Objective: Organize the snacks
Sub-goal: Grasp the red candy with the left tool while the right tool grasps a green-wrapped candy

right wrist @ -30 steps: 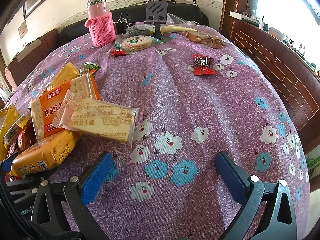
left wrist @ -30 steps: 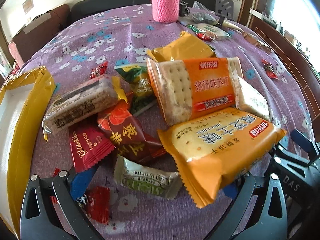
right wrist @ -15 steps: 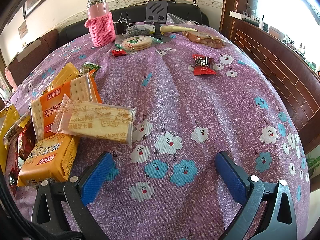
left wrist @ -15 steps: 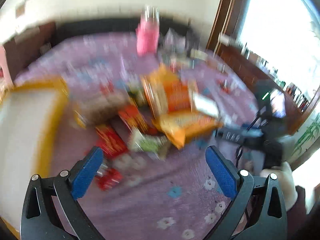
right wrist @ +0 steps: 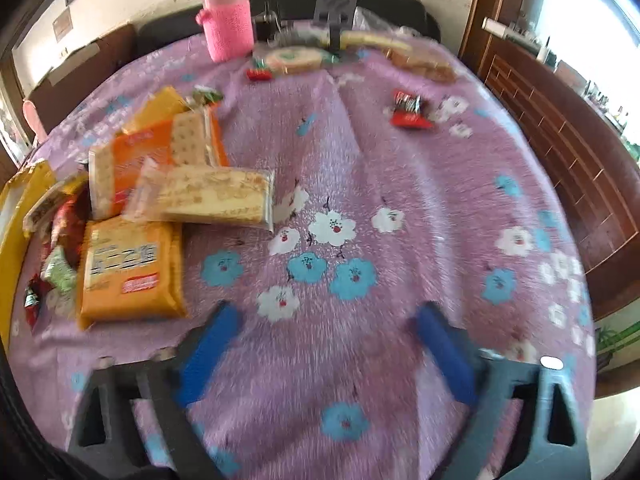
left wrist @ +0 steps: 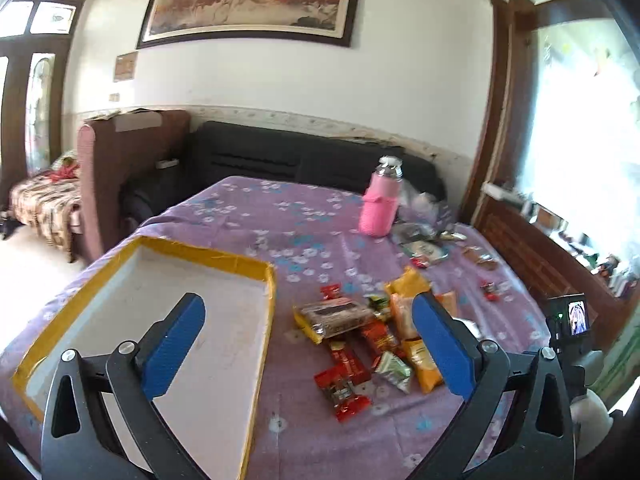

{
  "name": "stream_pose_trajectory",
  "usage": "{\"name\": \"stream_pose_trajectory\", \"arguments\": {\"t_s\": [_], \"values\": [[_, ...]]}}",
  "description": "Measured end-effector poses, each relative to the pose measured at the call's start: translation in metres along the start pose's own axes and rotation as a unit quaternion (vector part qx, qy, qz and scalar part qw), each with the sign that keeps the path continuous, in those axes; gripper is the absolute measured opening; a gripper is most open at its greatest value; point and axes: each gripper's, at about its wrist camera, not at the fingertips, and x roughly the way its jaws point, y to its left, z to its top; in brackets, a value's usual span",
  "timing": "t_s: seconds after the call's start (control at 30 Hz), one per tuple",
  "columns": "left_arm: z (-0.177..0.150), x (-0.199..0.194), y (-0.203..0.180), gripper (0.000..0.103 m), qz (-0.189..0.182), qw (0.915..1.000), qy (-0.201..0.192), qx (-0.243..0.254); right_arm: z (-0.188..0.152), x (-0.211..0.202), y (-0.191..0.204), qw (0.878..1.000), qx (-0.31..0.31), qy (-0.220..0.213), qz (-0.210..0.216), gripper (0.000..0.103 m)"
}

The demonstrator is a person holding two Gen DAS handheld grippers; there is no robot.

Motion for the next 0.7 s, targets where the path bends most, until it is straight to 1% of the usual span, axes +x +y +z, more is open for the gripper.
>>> {"name": "stream_pose_trajectory", "arguments": {"t_s": [0.03, 0.07, 0.13, 0.17, 0.23, 0.27, 0.33, 0.4, 0.43, 0.5, 0.6, 0.67, 0.7], "values": [[0.000, 0.008, 0.006, 0.103, -0.015, 0.9996, 0.022, -0.009, 0.000, -0.009, 0.001, 1.000, 0.000, -0.012, 0.003, 0.086], [0.001, 0.016, 0.010, 0.103, -0.017, 0.9987, 0.044, -0.021, 0.001, -0.020, 0.004, 0.999, -0.003, -0.031, 0.006, 0.086], [-0.003, 0.027, 0.016, 0.103, 0.000, 0.9965, 0.075, -0.036, 0.005, -0.039, 0.015, 0.998, -0.016, -0.058, 0.024, 0.086], [-0.007, 0.033, 0.020, 0.103, 0.006, 0.9953, 0.088, -0.042, 0.007, -0.045, 0.024, 0.997, -0.026, -0.064, 0.045, 0.086], [-0.010, 0.032, 0.025, 0.103, -0.005, 0.9947, 0.087, -0.054, 0.011, -0.050, 0.044, 0.993, -0.045, -0.066, 0.086, 0.086], [-0.012, 0.028, 0.029, 0.103, -0.007, 0.9949, 0.079, -0.061, 0.013, -0.051, 0.058, 0.990, -0.060, -0.064, 0.106, 0.084], [-0.011, 0.023, 0.031, 0.103, 0.000, 0.9961, 0.070, -0.053, 0.014, -0.050, 0.083, 0.985, -0.090, -0.061, 0.131, 0.079], [-0.011, 0.017, 0.029, 0.103, 0.010, 0.9976, 0.061, -0.033, 0.016, -0.049, 0.111, 0.979, -0.127, -0.061, 0.150, 0.065], [-0.011, 0.013, 0.030, 0.103, 0.012, 0.9979, 0.056, -0.029, 0.016, -0.047, 0.128, 0.974, -0.150, -0.062, 0.158, 0.063], [-0.010, 0.008, 0.033, 0.103, 0.005, 0.9982, 0.051, -0.031, 0.014, -0.045, 0.150, 0.967, -0.183, -0.065, 0.166, 0.062], [-0.010, 0.008, 0.035, 0.103, 0.005, 0.9985, 0.047, -0.027, 0.014, -0.029, 0.177, 0.959, -0.223, -0.055, 0.163, 0.061], [-0.012, 0.008, 0.035, 0.103, -0.004, 0.9986, 0.046, -0.025, 0.011, -0.020, 0.187, 0.956, -0.236, -0.045, 0.166, 0.052], [-0.014, 0.009, 0.035, 0.103, -0.010, 0.9986, 0.045, -0.026, 0.010, -0.014, 0.191, 0.956, -0.241, -0.040, 0.162, 0.051]]}}
